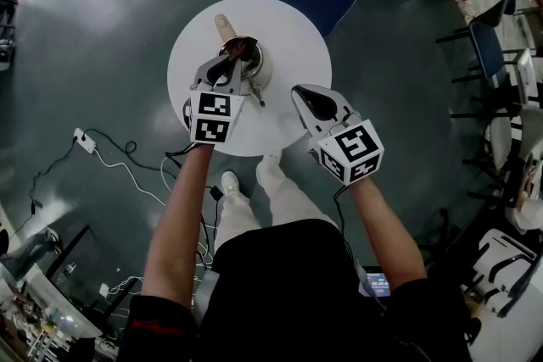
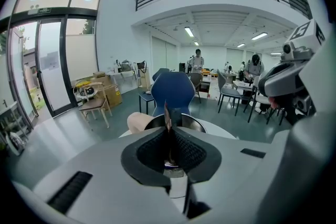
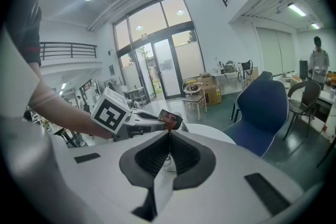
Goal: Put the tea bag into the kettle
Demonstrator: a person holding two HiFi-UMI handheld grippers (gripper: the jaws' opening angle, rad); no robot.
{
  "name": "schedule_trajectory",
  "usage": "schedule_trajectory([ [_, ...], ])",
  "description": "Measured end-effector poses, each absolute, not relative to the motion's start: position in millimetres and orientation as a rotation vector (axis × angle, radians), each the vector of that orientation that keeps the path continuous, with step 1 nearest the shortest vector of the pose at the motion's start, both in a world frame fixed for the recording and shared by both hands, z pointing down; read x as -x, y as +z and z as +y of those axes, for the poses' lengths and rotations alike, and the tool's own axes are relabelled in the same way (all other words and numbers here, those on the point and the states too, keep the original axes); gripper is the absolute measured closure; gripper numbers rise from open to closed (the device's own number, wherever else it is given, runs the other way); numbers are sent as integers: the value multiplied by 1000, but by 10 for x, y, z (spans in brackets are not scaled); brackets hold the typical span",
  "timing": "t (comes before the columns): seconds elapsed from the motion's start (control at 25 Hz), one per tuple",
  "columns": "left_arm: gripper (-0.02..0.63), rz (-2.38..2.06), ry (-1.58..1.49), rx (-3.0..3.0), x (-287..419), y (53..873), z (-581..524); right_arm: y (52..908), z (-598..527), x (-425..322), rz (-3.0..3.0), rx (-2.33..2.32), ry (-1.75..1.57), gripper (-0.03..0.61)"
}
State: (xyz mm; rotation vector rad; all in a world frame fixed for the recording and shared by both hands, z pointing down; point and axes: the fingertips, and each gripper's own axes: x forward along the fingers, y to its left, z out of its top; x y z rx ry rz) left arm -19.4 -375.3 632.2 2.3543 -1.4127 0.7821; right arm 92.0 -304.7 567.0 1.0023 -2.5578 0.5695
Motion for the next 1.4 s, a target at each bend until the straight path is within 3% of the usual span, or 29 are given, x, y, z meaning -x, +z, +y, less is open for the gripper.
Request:
schedule_trajectory([
  [0.48, 574, -1409, 787, -2375, 171, 6364, -3757, 5711, -3045, -896, -2553, -986, 572, 560],
  [0.64, 514, -1389, 755, -2380, 165, 6364, -3743, 5735, -3045, -875, -2550, -982, 572, 560],
  [1.08, 518, -1416, 645, -2423, 268, 6011, -3683, 5557, -3052, -737, -2576, -986, 541, 560],
  [1.4, 577, -1413, 547, -2465, 380, 5530, -3372, 5247, -2933, -559, -2615, -988, 488, 560],
])
